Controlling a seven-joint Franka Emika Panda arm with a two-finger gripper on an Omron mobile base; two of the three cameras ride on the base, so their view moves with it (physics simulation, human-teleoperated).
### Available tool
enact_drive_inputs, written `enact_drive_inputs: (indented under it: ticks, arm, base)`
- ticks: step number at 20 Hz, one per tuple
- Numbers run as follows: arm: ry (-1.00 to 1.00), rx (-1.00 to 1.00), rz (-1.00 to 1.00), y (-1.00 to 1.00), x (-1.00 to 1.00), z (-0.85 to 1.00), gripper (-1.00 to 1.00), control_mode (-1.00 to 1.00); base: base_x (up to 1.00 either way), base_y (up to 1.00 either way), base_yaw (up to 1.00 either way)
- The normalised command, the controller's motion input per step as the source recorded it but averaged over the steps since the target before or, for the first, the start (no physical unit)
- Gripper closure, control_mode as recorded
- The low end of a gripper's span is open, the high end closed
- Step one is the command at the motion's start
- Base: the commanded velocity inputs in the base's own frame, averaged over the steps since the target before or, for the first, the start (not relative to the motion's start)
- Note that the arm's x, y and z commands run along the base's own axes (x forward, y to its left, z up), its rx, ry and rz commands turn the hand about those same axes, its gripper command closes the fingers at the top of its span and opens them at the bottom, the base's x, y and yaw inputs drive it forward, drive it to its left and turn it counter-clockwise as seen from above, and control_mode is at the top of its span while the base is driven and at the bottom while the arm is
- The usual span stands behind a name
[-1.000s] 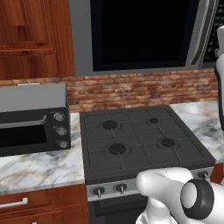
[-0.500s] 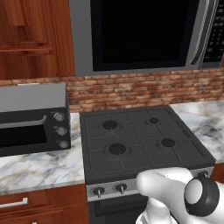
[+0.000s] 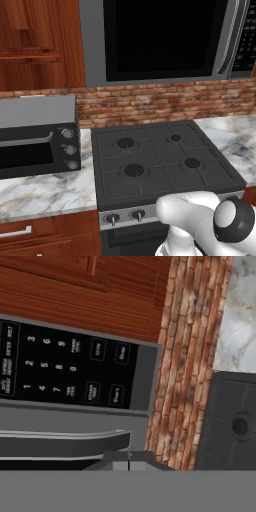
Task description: Transport the fish from the fridge to the microwave and turn on the microwave.
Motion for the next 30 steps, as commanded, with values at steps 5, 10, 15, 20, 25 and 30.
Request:
enact_drive_inputs:
  ticks: [5, 10, 15, 20, 25, 30]
  arm:
    - [0.0, 0.13, 0.0, 0.0, 0.17, -0.05, 1.0, -1.0]
    - [0.0, 0.11, 0.0, 0.0, 0.2, -0.12, 1.0, -1.0]
    - [-0.04, 0.1, 0.0, 0.0, 0.12, -0.08, 1.0, -1.0]
    - [-0.11, 0.06, 0.0, 0.0, 0.07, 0.0, 1.0, -1.0]
    - [-0.09, 0.02, 0.0, 0.0, 0.08, -0.04, 1.0, -1.0]
    - [-0.07, 0.0, 0.0, 0.0, 0.09, -0.01, 1.0, -1.0]
  base:
    - [0.0, 0.0, 0.0]
    - [0.0, 0.0, 0.0]
    - [0.0, 0.0, 0.0]
    - [0.0, 0.0, 0.0]
    - [0.0, 0.0, 0.0]
    - [0.0, 0.0, 0.0]
